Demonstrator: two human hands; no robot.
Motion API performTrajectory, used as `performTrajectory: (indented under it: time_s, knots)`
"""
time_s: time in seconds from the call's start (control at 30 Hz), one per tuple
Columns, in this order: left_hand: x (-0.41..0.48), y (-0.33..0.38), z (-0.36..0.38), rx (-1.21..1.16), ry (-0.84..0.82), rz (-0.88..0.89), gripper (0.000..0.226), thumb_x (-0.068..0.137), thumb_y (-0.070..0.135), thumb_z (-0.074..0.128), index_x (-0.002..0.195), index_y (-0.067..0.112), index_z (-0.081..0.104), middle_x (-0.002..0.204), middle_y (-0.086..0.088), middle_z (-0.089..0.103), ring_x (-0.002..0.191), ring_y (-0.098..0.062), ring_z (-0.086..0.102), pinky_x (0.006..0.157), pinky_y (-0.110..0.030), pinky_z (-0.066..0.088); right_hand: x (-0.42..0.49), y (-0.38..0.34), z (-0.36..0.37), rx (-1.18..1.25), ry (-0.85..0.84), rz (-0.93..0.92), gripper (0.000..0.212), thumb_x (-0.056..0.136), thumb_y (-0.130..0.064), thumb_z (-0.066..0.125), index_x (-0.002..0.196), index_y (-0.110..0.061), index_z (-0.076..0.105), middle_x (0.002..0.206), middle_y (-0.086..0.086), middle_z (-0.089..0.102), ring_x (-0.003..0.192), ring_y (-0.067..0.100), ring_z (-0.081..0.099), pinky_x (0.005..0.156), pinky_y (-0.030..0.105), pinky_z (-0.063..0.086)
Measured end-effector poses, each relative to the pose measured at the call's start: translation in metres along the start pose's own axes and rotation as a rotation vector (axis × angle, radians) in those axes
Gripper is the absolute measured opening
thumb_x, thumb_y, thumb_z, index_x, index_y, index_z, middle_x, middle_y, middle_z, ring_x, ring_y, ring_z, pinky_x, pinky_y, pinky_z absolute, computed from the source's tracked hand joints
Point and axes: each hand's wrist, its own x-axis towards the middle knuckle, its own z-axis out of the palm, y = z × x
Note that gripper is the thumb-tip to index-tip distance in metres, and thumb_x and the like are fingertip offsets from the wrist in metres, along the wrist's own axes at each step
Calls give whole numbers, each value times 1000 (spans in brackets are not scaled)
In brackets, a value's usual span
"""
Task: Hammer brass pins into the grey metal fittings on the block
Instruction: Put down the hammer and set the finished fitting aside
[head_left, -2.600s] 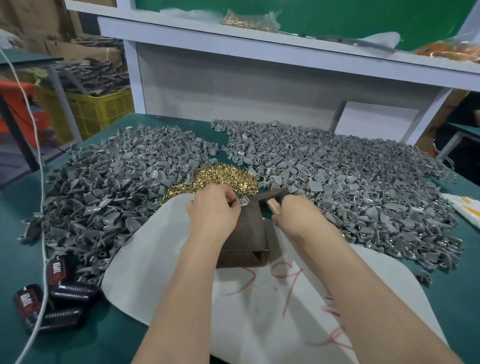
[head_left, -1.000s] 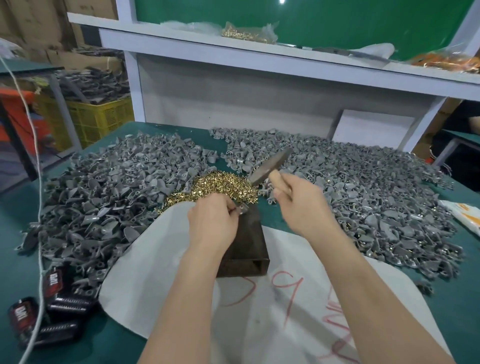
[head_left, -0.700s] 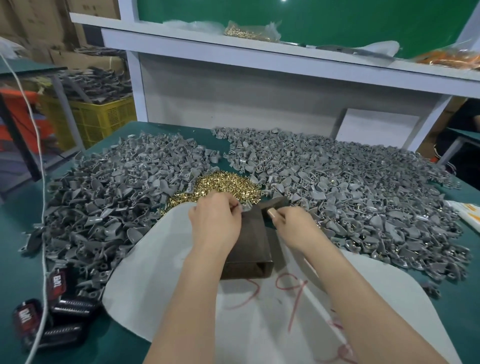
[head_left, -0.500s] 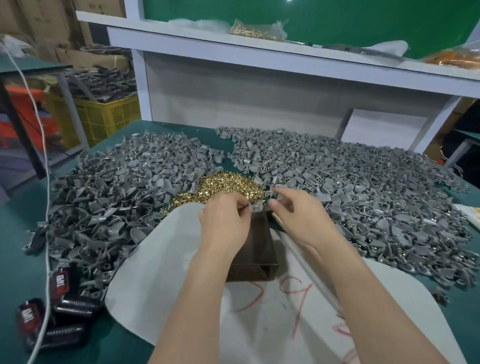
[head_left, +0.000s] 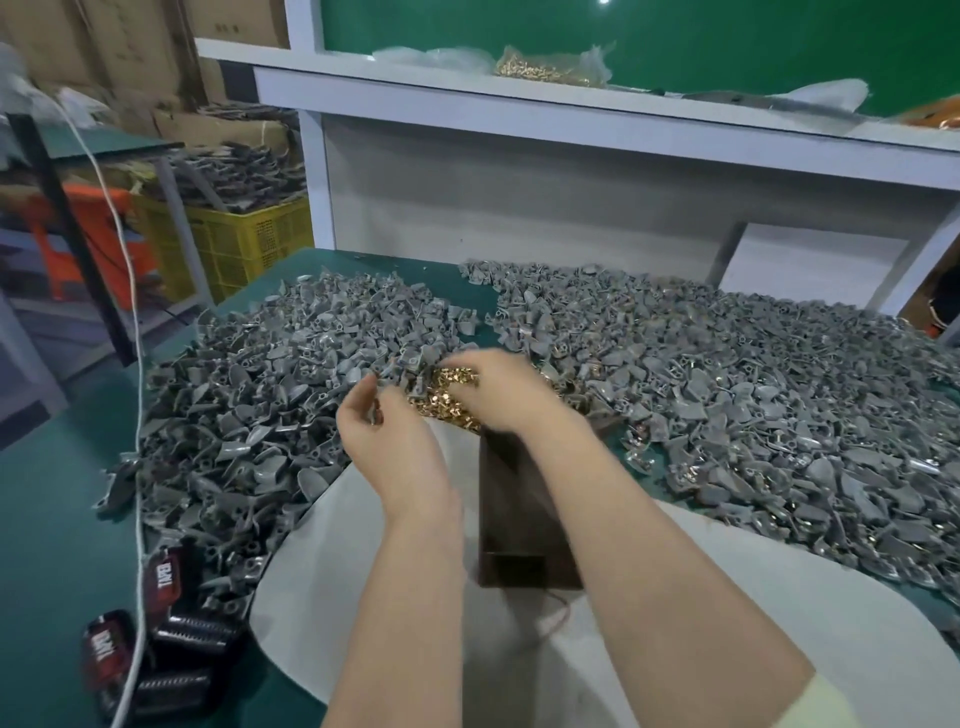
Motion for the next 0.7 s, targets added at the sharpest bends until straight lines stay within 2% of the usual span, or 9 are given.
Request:
performTrajectory:
  time_s: [0.13, 0.23, 0.33, 0.4, 0.47, 0.5, 0.53, 0.6, 0.7]
  knots:
    - [3, 1, 1, -29, 60, -6, 20, 93, 3, 45, 107, 15, 50, 97, 7, 54, 77, 1, 50, 55, 0, 37, 30, -29, 32, -284, -268, 58, 51, 94, -13, 46, 139, -39, 41, 148, 6, 37, 137, 35, 24, 112, 59, 13]
    - [3, -1, 1, -31, 60, -31, 22, 93, 4, 45, 109, 17, 51, 111, 3, 56, 90, -3, 53, 63, -6, 40, 34, -33, 39, -287, -157, 64, 38, 90, -11, 50, 126, -23, 58, 137, 7, 50, 126, 30, 41, 107, 50, 28]
    - [1, -2, 2, 1, 26, -19, 21, 93, 6, 49, 110, 17, 52, 124, -4, 55, 95, -4, 54, 67, -7, 40, 26, -29, 24, -39, 85, 50, 19, 90, -7, 49, 94, -14, 66, 115, 7, 62, 93, 24, 60, 85, 39, 50]
    - [-1, -4, 3, 75, -64, 30, 24, 93, 6, 50, 111, 21, 52, 128, -4, 52, 83, 11, 54, 61, 1, 37, 14, -24, 3, 214, 154, 59, 21, 91, -6, 49, 81, -22, 58, 107, 2, 64, 82, 19, 60, 73, 31, 51]
    - [-3, -5, 4, 192, -205, 75, 30, 92, 7, 51, 114, 27, 56, 128, -1, 49, 73, 23, 51, 58, 5, 34, -3, -14, -20, 419, 148, 55, 22, 91, -7, 53, 78, -26, 51, 98, 4, 66, 80, 21, 62, 74, 36, 53]
    - [-6, -4, 5, 247, -292, 97, 32, 93, 8, 51, 116, 29, 58, 127, 0, 49, 76, 25, 50, 61, 5, 35, -14, -8, -30, 516, 123, 58, 20, 90, -8, 56, 79, -23, 50, 92, 6, 65, 79, 22, 63, 77, 40, 54]
    - [-8, -4, 5, 298, -388, 126, 32, 94, 10, 52, 118, 29, 59, 126, 2, 51, 86, 21, 52, 69, 2, 37, -26, -2, -39, 594, 92, 59, 17, 89, -8, 59, 82, -20, 50, 86, 7, 65, 76, 22, 63, 78, 41, 54]
    - [-14, -3, 6, 401, -574, 190, 30, 95, 12, 53, 118, 29, 62, 121, 5, 58, 103, 5, 54, 84, -8, 40, -48, 10, -54, 701, 18, 53, 12, 88, -6, 62, 86, -14, 54, 79, 7, 66, 69, 15, 64, 73, 32, 56]
    - [-20, -4, 7, 467, -747, 250, 24, 94, 7, 54, 99, 26, 66, 102, 11, 66, 97, 0, 59, 84, -13, 44, -71, 23, -66, 853, -33, 66, 15, 91, 1, 54, 86, -10, 63, 71, 4, 66, 63, 9, 63, 66, 19, 56]
